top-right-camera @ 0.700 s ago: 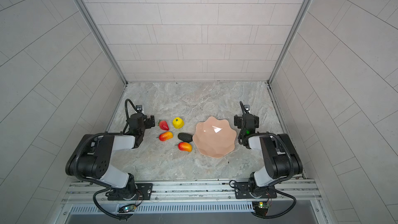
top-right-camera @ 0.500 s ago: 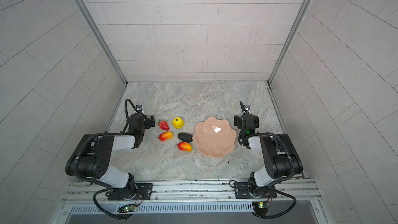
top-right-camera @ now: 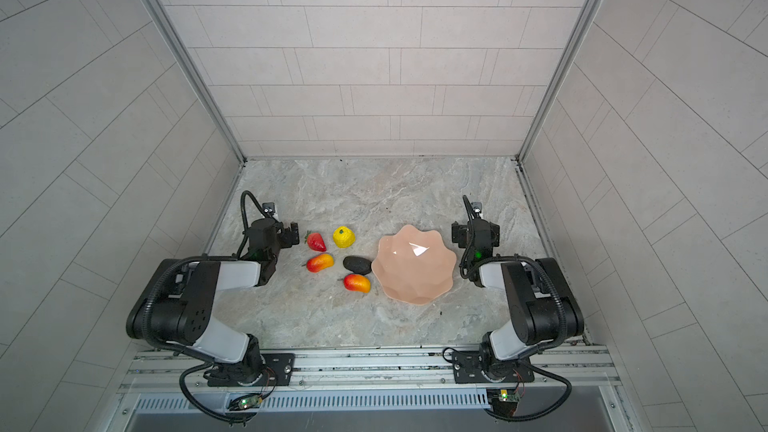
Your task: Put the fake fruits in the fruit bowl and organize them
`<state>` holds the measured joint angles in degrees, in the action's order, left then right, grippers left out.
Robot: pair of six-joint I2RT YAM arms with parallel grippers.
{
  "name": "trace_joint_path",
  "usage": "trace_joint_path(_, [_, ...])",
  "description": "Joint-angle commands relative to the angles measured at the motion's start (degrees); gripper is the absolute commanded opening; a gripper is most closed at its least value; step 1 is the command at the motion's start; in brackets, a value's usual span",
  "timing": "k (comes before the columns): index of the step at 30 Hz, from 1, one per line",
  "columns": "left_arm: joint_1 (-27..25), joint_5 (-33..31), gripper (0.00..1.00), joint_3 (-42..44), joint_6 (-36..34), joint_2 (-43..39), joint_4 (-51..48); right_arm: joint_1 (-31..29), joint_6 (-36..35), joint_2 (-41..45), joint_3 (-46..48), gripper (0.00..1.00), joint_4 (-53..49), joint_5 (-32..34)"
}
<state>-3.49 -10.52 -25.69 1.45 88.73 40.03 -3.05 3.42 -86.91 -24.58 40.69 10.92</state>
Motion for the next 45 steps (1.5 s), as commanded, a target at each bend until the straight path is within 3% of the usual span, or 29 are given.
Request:
trace_joint_path(1, [0.32, -0.11, 1.0, -0.85, -0.27, -0.57, 0.49, 0.24, -0.38, 0.17, -0.66, 1.0, 0.01, 0.16])
trace_joint_path(15, [0.32, 0.26, 1.0, -0.9, -0.38, -1.04, 0.46, 0.19, -0.56, 0.6, -0.15, 1.0, 0.79, 0.35])
trace_joint_path(17, [0.35, 0.99, 1.0, -3.32, -1.0, -2.76, -5.33, 0.04, -0.05, 3.34, -1.43, 1.0, -3.56, 1.69])
trace_joint_path(20, [-0.25, 0.15, 1.0, -10.8, -0.23, -7.32, -22.36, -0.72, -0.79, 12.79, -4.22, 1.0, -13.94, 1.71])
trace_joint_path(23, [-3.29, -2.88, 1.0, -14.48, -0.32, -12.81, -31.69, -2.22, -1.17, 22.7, -6.98, 1.0, -22.66, 1.43])
trace_joint_path(29, [-7.63, -4.73, 1.0, -28.46, 3.27, -22.06, -61.56, -6.68, -0.81, 28.85, -19.81, 1.0, -44.68, -7.72])
trace_joint_path(33, [-7.71, 1.03, 1.0, -39.59, 5.78, -23.17, -77.93, -14.14, 2.17, 25.36, -25.97, 1.0, -51.35, -13.05])
trace_joint_path(37, [-7.63, 3.26, 1.0, -47.83, 2.85, -21.16, -88.03, -26.03, 2.91, 18.51, -31.15, 1.0, -53.42, -10.67])
trace_joint_path(40, [-7.58, 1.64, 1.0, -50.42, 4.07, -19.13, -92.76, -32.81, 3.44, 10.83, -36.66, 1.0, -54.65, -9.09])
trace_joint_path(45, [-7.34, 3.05, 1.0, -50.28, 3.81, -17.53, -96.81, -38.9, 4.99, -3.22, -48.06, 1.0, -58.68, -9.49])
